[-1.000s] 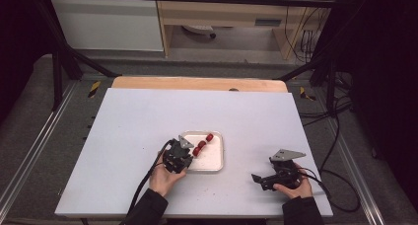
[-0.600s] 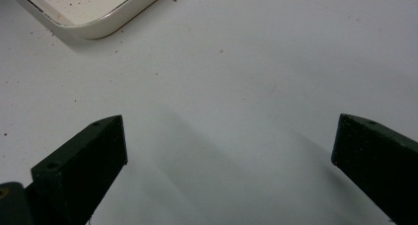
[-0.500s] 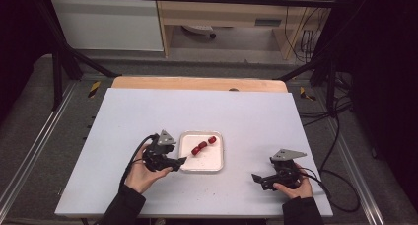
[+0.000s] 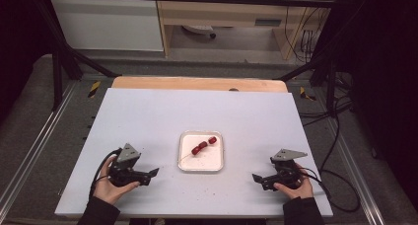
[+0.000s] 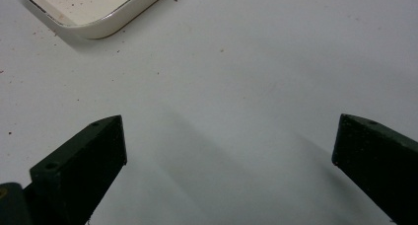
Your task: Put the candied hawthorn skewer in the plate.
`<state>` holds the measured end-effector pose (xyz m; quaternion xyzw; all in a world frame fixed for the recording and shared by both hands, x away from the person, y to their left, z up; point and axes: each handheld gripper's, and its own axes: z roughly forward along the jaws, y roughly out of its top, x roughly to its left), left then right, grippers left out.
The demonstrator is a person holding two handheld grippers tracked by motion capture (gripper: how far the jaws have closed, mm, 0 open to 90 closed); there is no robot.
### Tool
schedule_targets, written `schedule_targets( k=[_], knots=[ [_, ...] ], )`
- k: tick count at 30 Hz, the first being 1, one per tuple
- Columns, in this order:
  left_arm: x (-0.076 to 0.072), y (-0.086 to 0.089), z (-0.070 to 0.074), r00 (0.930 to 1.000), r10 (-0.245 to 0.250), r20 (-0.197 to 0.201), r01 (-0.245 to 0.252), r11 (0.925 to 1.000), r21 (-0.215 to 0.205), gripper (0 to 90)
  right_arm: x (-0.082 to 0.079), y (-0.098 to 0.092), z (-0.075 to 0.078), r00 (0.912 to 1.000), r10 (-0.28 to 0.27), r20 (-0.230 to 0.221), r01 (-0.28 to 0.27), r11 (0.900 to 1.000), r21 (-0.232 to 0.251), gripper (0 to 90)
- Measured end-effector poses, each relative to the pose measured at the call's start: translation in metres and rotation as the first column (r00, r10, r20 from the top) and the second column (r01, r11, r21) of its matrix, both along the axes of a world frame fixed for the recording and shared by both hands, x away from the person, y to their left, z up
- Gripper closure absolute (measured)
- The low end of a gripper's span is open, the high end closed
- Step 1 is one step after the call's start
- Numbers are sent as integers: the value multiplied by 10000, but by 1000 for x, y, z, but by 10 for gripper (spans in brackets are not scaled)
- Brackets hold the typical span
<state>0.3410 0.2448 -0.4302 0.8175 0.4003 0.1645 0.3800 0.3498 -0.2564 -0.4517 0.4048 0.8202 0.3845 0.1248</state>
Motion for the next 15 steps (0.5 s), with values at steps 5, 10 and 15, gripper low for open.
schedule_targets(
  k=[5, 10, 15],
  knots=[
    [-4, 17, -11, 9999, 112, -24, -112, 9998, -137, 108, 0, 0, 0, 10000, -18, 5, 18, 10000, 2, 6],
    [-5, 23, -15, 10000, 14, 43, -13, 9997, -232, 109, -1, 0, 0, 10000, 15, 42, -15, 10000, 0, 6],
    [-5, 23, -17, 10000, -31, 35, 32, 9998, -191, 109, 0, 1, -1, 10000, 54, 13, -54, 10000, -76, 6]
  ],
)
